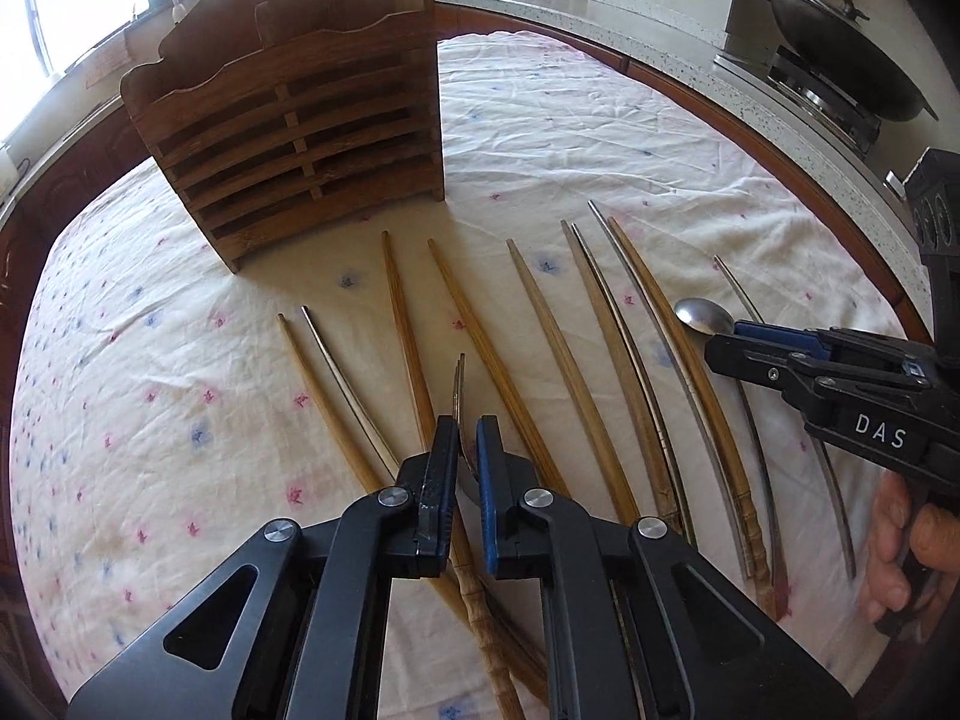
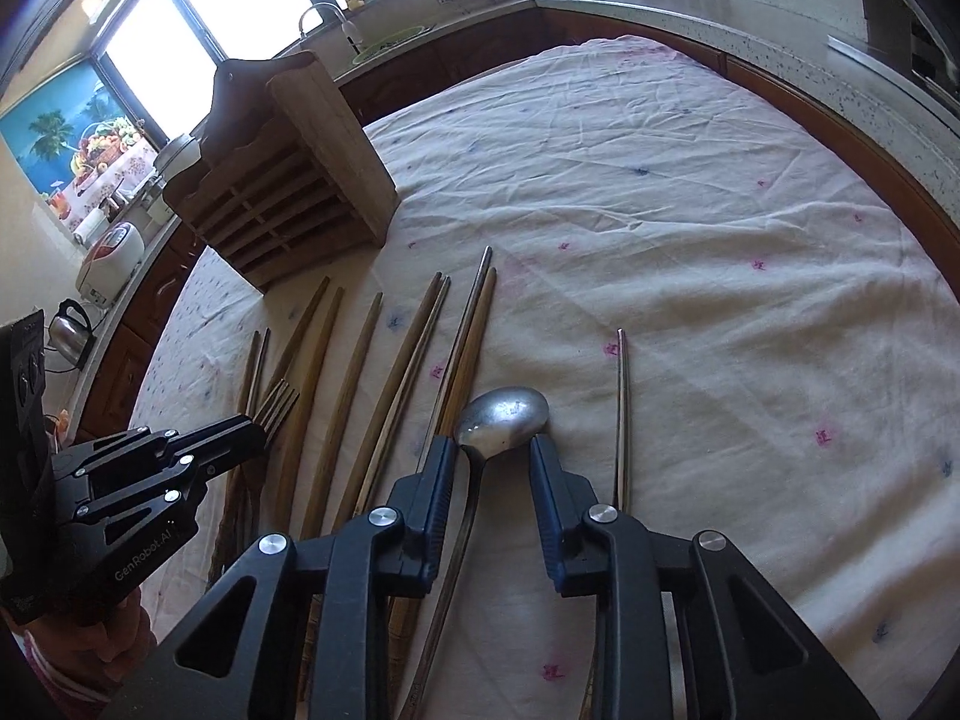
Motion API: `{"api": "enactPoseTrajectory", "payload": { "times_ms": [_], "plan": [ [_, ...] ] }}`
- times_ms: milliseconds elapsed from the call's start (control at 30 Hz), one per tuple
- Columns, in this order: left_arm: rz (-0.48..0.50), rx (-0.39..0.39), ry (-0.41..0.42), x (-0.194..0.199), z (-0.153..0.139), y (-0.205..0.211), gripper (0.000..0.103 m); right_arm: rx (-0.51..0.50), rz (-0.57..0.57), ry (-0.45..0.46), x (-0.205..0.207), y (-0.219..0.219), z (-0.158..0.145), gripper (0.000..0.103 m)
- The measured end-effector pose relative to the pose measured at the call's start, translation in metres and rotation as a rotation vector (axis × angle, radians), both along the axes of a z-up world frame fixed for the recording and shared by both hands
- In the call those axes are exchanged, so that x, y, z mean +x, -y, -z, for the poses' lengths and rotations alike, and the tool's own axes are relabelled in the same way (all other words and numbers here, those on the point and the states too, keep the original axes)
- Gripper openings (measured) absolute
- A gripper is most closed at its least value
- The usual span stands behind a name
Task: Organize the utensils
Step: 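Grasp the fork with the left tool while the right tool grasps the steel spoon, then lift fork and spoon over the wooden holder and open both tools to drop them in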
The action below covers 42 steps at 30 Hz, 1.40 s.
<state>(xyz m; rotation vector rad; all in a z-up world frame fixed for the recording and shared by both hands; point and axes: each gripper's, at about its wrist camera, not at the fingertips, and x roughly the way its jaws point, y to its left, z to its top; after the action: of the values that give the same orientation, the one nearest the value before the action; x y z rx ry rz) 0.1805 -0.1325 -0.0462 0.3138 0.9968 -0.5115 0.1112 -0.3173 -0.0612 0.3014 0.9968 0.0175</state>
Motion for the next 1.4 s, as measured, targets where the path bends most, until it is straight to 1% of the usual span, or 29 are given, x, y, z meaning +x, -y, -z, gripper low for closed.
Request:
{"api": "enactPoseTrajectory", "payload": {
  "times_ms": [167,233,267,367,433,567,800,867,1033,1167,1400],
  "plan": [
    [0.017,-0.003,-0.025,0.003,0.0,-0.001,0.006,0.035,-0.003,-0.002,0.0,0.001,-0.001,0.026],
    [0.026,0.005,-0.014,0.001,0.0,0.0,0.006,0.075,-0.005,-0.006,0.002,0.001,0.003,0.005],
    [0.029,0.008,-0.008,-0.001,-0.001,0.0,0.005,0.099,-0.003,-0.002,0.002,0.003,0.004,0.005],
    [0.027,-0.011,-0.01,-0.004,-0.004,-0.005,0.003,0.108,-0.005,0.023,-0.004,0.002,0.0,0.003],
    [0.016,-0.031,0.003,-0.007,-0.01,-0.011,0.003,0.112,-0.009,0.041,-0.009,0.002,-0.005,0.002],
    [-0.018,-0.095,0.024,-0.014,-0.026,-0.028,0.002,0.109,-0.008,0.083,-0.019,0.003,-0.019,0.002],
    [-0.099,-0.253,0.079,-0.03,-0.069,-0.067,0.002,0.086,-0.015,0.165,-0.033,0.001,-0.051,0.002],
    [-0.117,-0.295,0.09,-0.034,-0.078,-0.077,0.002,0.074,-0.017,0.192,-0.036,0.0,-0.063,0.002],
    [-0.156,-0.372,0.117,-0.043,-0.092,-0.099,0.002,0.052,-0.032,0.248,-0.039,-0.006,-0.085,0.002],
    [-0.175,-0.401,0.156,-0.045,-0.104,-0.11,0.002,0.036,-0.047,0.278,-0.037,-0.015,-0.096,0.002],
    [-0.21,-0.42,0.209,-0.038,-0.121,-0.125,0.002,0.027,-0.073,0.317,-0.03,-0.026,-0.11,0.002]
  ]
}}
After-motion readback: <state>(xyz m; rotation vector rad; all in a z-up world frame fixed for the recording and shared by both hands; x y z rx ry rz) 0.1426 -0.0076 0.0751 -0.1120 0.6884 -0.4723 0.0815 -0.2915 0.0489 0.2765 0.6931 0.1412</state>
